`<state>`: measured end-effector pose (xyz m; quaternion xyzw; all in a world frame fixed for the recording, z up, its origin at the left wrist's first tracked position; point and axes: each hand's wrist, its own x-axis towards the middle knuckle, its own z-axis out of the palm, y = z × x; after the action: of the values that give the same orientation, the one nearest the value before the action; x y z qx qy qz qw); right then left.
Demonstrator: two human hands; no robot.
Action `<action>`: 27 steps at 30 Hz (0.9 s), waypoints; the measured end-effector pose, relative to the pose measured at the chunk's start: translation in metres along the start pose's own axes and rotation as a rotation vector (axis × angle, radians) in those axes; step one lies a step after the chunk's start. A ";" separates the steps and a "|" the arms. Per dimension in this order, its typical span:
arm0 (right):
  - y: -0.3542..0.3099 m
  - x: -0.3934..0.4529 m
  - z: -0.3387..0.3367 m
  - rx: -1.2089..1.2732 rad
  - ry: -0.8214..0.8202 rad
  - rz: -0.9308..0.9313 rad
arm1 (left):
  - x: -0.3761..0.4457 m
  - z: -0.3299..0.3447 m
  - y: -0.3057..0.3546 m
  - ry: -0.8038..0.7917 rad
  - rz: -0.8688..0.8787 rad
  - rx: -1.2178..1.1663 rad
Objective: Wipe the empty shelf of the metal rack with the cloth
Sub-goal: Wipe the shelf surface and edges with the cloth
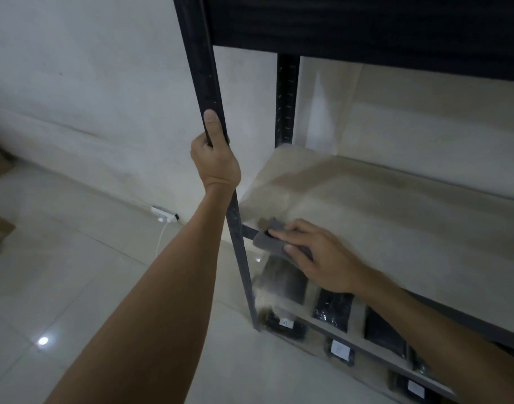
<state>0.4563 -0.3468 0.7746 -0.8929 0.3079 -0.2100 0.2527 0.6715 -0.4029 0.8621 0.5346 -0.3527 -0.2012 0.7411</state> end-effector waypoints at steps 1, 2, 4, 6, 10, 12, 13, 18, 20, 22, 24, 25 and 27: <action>0.006 0.002 -0.006 0.039 0.010 -0.020 | 0.000 0.000 -0.002 0.001 0.001 -0.004; 0.017 0.008 -0.014 0.071 0.061 -0.015 | -0.001 0.000 -0.003 0.005 0.000 -0.008; 0.058 0.032 -0.043 -0.015 0.213 0.082 | -0.002 0.000 -0.002 0.008 -0.010 -0.001; 0.102 0.053 -0.073 -0.186 0.259 0.243 | -0.003 0.001 0.000 0.007 -0.014 0.015; 0.126 0.052 -0.065 -0.308 0.233 0.311 | -0.003 0.002 0.001 0.028 -0.017 0.026; 0.109 0.038 -0.049 -0.296 0.188 0.212 | -0.003 0.003 0.002 0.038 -0.020 0.033; 0.097 0.031 -0.042 -0.283 0.165 0.169 | -0.003 0.004 0.002 0.038 -0.021 0.034; 0.031 0.005 -0.015 -0.160 0.117 0.053 | -0.003 0.004 0.005 0.036 -0.012 0.025; 0.007 -0.003 -0.008 -0.030 0.006 0.034 | -0.003 0.004 0.005 0.038 -0.006 0.029; -0.002 -0.001 -0.012 0.158 -0.096 0.001 | -0.002 0.004 0.004 0.033 -0.007 0.025; 0.009 0.016 -0.030 0.214 -0.032 -0.018 | -0.001 0.004 0.003 0.030 -0.016 0.012; 0.024 0.032 -0.044 0.181 0.043 -0.005 | -0.001 0.004 0.003 0.034 -0.019 0.009; 0.065 0.074 -0.074 0.064 0.180 0.115 | -0.001 0.004 0.001 0.045 -0.019 0.011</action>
<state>0.4417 -0.4631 0.8107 -0.8429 0.3730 -0.2842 0.2640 0.6677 -0.4044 0.8634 0.5464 -0.3320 -0.1942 0.7440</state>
